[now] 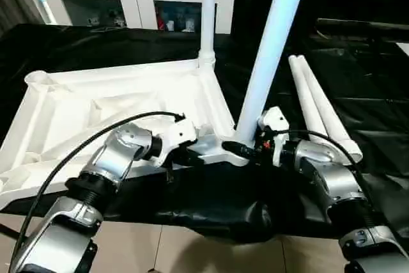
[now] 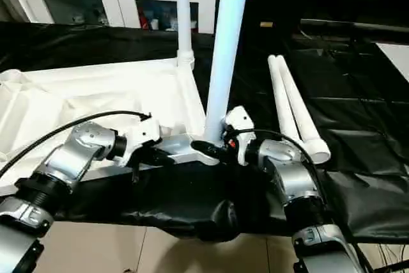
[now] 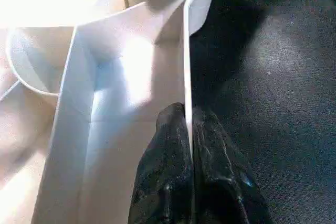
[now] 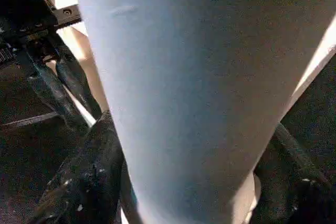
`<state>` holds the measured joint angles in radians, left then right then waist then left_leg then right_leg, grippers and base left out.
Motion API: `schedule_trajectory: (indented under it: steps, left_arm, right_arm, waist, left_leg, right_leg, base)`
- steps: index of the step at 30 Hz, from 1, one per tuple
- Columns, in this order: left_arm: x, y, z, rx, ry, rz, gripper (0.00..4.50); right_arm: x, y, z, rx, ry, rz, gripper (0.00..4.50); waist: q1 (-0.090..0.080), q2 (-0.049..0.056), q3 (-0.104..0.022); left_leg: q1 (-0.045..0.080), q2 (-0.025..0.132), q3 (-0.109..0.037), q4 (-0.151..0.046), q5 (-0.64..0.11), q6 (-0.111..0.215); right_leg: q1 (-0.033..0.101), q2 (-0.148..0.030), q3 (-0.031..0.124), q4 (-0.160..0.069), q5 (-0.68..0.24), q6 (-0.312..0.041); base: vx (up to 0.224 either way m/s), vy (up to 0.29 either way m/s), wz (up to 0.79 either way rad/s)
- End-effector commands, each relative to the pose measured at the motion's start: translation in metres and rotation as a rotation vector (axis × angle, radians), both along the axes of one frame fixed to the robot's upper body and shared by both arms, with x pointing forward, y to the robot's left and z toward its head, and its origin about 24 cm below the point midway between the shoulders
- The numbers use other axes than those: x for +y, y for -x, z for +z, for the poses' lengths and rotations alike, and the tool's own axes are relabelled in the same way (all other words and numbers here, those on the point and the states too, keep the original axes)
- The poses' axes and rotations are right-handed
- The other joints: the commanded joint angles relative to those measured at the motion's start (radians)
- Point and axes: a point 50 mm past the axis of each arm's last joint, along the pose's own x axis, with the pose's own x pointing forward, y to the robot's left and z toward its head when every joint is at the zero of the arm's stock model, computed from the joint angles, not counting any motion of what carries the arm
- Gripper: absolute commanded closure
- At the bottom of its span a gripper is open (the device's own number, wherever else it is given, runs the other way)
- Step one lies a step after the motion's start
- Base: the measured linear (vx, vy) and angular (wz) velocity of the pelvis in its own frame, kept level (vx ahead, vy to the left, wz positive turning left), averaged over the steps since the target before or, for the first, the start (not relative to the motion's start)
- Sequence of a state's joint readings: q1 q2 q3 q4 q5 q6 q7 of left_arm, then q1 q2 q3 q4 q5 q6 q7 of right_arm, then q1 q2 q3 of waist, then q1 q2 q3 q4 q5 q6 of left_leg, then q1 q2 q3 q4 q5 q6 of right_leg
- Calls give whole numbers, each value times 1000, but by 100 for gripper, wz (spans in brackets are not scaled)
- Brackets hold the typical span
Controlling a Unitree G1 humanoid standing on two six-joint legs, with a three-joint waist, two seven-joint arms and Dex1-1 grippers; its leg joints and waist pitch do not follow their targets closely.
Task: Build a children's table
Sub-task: Rotate leg to tighten
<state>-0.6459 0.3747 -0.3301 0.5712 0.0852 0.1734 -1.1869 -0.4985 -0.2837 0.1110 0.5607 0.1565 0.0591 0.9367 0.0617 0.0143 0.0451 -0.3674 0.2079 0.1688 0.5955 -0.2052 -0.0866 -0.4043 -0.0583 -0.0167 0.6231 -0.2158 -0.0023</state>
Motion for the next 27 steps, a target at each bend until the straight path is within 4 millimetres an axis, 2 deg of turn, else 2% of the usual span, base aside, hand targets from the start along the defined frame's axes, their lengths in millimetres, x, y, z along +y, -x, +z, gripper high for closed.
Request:
schedule_trajectory:
  steps: [1, 5, 9, 11, 12, 13, 16, 17, 19, 21, 22, 23, 25, 27]
  left_arm:
    - [-4, 4, 3, 11, 4, -65, 450]
    - [-5, 2, 2, 18, 11, -45, 450]
    - [-11, -4, -1, 19, 23, 44, 450]
    - [-14, -7, -3, 14, 18, 78, 450]
    - [-18, -12, -5, 6, 14, 133, 450]
    - [-20, -14, -5, 3, 12, 155, 450]
    - [-26, -20, -6, -13, 8, 223, 450]
    - [-32, -26, -7, -21, -2, 290, 450]
    - [-35, -29, -8, -25, -11, 331, 450]
    - [-35, -29, -8, -25, -11, 331, 450]
    - [-46, -37, -10, -54, -64, 446, 450]
    - [-49, -39, -11, -58, -76, 464, 450]
    - [-51, -39, -11, -60, -83, 470, 450]
    - [-52, -39, -11, -61, -85, 470, 450]
  right_arm:
    - [-7, 3, -6, 19, 19, -23, 180]
    - [-7, 3, -12, 49, 5, -71, 181]
    - [-6, 0, -25, 105, -14, -220, 181]
    - [-5, -2, -30, 126, -16, -282, 181]
    - [0, -4, -35, 151, -14, -360, 181]
    - [2, -5, -38, 162, -12, -391, 181]
    - [8, -8, -44, 191, 4, -485, 181]
    - [16, -10, -49, 210, 32, -555, 181]
    - [21, -12, -51, 220, 52, -594, 181]
    - [21, -12, -51, 220, 52, -594, 181]
    - [46, -20, -52, 278, 41, -724, 182]
    - [53, -22, -51, 287, 39, -747, 182]
    - [59, -22, -50, 286, 46, -748, 182]
    - [64, -22, -49, 282, 51, -740, 182]
  waist:
    - [3, -3, -70]
    - [2, -3, -69]
    - [-2, -4, -66]
    - [-4, -3, -62]
    - [-6, -7, -61]
    - [-7, -3, -57]
    - [-12, -3, -52]
    - [-15, -2, -48]
    - [-15, -3, -46]
    - [-16, -4, -47]
    - [-22, -4, -45]
    - [-24, -1, -45]
    - [-22, -1, -47]
    - [-21, -4, -45]
  left_leg:
    - [7, 12, 6, -51, 2, 102]
    - [7, 12, 6, -52, -9, 96]
    - [9, 11, 7, -55, -31, 79]
    - [11, 11, 6, -59, -65, 56]
    - [13, 11, 6, -61, -94, 42]
    - [13, 11, 5, -64, -114, 29]
    - [16, 10, 5, -69, -160, 3]
    - [20, 7, 3, -73, -193, -21]
    - [26, 7, 1, -77, -234, -31]
    - [25, 8, 1, -78, -241, -26]
    - [23, 4, 5, -78, -237, -23]
    - [29, 4, -3, -82, -255, -40]
    - [34, 5, 1, -77, -257, -37]
    - [19, 6, -1, -83, -229, -20]
  right_leg:
    - [70, -56, 25, -39, 242, -315]
    - [69, -56, 26, -40, 219, -312]
    - [64, -56, 27, -46, 167, -305]
    - [62, -57, 28, -53, 102, -299]
    - [64, -57, 28, -58, 53, -289]
    - [60, -59, 29, -63, 4, -280]
    - [58, -60, 31, -73, -98, -258]
    - [54, -60, 30, -82, -173, -242]
    - [50, -61, 31, -90, -249, -219]
    - [51, -63, 32, -93, -262, -211]
    - [43, -59, 34, -95, -263, -208]
    - [45, -59, 29, -96, -310, -197]
    - [39, -62, 34, -100, -298, -197]
    - [50, -61, 31, -94, -230, -203]
  base:
    - [0, 0, 0]
    - [0, 0, 0]
    - [0, 0, 0]
    - [0, 0, 0]
    - [0, 0, 0]
    - [0, 0, 0]
    - [0, 0, 0]
    - [0, 0, 0]
    - [0, 0, 0]
    - [0, 0, 0]
    - [0, 0, 0]
    - [0, 0, 0]
    - [0, 0, 0]
    - [0, 0, 0]
